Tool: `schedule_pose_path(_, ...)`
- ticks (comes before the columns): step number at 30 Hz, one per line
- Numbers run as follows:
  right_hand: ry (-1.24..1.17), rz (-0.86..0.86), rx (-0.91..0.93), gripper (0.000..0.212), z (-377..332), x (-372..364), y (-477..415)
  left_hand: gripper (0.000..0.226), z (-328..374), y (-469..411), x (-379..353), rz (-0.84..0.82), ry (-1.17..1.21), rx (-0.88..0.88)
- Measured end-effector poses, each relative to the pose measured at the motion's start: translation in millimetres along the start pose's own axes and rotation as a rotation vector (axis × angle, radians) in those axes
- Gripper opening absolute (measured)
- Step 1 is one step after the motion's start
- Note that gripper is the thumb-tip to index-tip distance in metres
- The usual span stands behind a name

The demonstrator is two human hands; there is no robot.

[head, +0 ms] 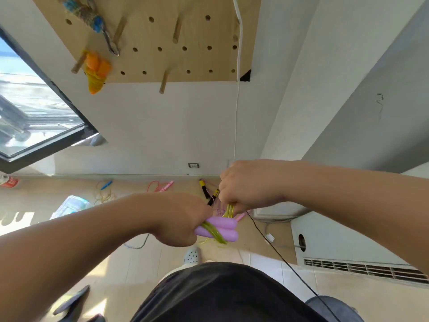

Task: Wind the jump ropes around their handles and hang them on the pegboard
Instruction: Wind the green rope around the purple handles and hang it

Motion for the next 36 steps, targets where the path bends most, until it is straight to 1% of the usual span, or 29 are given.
schedule_pose_path(2,-0.085,-0.168,-0.109,0.029,14.5,10.5,-13.9,0.010,-20.5,-1.9,4.0,0.005,-0.079,0.026)
schedule_pose_path(3,-0.123,-0.221,-0.149,0.026,21.4,16.3,-20.1,0.012,-30.4,-2.6,8.5,0.024,-0.129,0.036)
schedule_pose_path(5,-0.178,-0.261,-0.221,0.019,34.1,32.7,-29.4,0.012,-49.9,-3.9,19.9,0.064,-0.212,0.066)
schedule_pose_path(7,-0.206,-0.221,-0.302,0.019,47.1,51.6,-37.8,0.011,-73.0,-4.9,33.3,0.102,-0.280,0.132)
schedule_pose_path(9,-0.214,-0.171,-0.408,0.021,59.1,66.3,-49.8,0.015,-99.1,-5.1,46.8,0.150,-0.317,0.202)
schedule_pose_path(11,-0.265,-0.121,-0.525,0.022,68.1,69.5,-53.5,0.018,-119.1,-7.3,55.8,0.192,-0.275,0.242)
schedule_pose_path(13,-0.340,-0.042,-0.629,0.025,74.1,76.2,-56.9,0.015,-145.3,-6.0,64.2,0.267,-0.133,0.240)
schedule_pose_path(15,-0.393,0.103,-0.711,0.019,75.2,86.3,-55.3,0.012,-170.1,-1.2,72.8,0.389,0.055,0.237)
schedule_pose_path(16,-0.397,0.195,-0.754,0.015,74.3,90.8,-53.4,0.009,-179.4,0.7,75.5,0.453,0.138,0.223)
schedule_pose_path(18,-0.317,0.354,-0.855,0.015,66.6,94.7,-52.3,0.010,-189.1,1.6,75.3,0.535,0.274,0.179)
schedule_pose_path(20,-0.255,0.448,-0.938,0.031,56.9,87.5,-55.7,0.010,-191.3,0.0,69.5,0.574,0.356,0.139)
schedule_pose_path(21,-0.246,0.483,-0.976,0.035,54.2,82.8,-56.3,0.010,-191.7,-0.6,66.1,0.585,0.385,0.124)
schedule_pose_path(23,-0.292,0.581,-1.021,0.027,49.8,77.5,-54.9,0.009,-194.2,-0.5,59.0,0.602,0.456,0.094)
schedule_pose_path(25,-0.313,0.721,-1.054,0.010,45.6,80.3,-49.4,0.011,-195.9,3.3,54.4,0.636,0.520,0.067)
schedule_pose_path(27,-0.356,0.810,-1.061,0.017,43.2,84.5,-48.7,0.016,-194.4,8.3,51.4,0.667,0.578,0.037)
schedule_pose_path(29,-0.424,0.800,-1.080,0.017,43.8,83.7,-53.5,0.015,-196.9,11.2,49.3,0.689,0.694,0.013)
schedule_pose_path(30,-0.480,0.738,-1.109,0.015,46.6,80.0,-56.5,0.012,-202.0,12.7,48.2,0.698,0.781,0.009)
schedule_pose_path(32,-0.614,0.531,-1.182,0.012,52.2,61.8,-61.4,0.009,-214.7,16.1,45.7,0.714,0.909,0.016)
schedule_pose_path(33,-0.626,0.457,-1.187,0.016,51.0,57.5,-63.2,0.010,-218.4,17.6,44.1,0.713,0.908,0.017)
schedule_pose_path(34,-0.630,0.416,-1.170,0.024,48.4,55.5,-64.7,0.012,-220.1,18.5,41.3,0.705,0.906,0.010)
schedule_pose_path(36,-0.699,0.431,-1.079,0.044,43.2,59.4,-66.5,0.014,-220.0,17.9,32.3,0.669,0.950,-0.010)
Point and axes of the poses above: each hand's wrist, its own y-axis away from the middle knuckle, its own x-axis out of the back of the hand, z = x × y, the point moved 7 cm from there along -y, towards the middle knuckle, and after that the axes turned 11 degrees about -z, right-handed, at the moved point
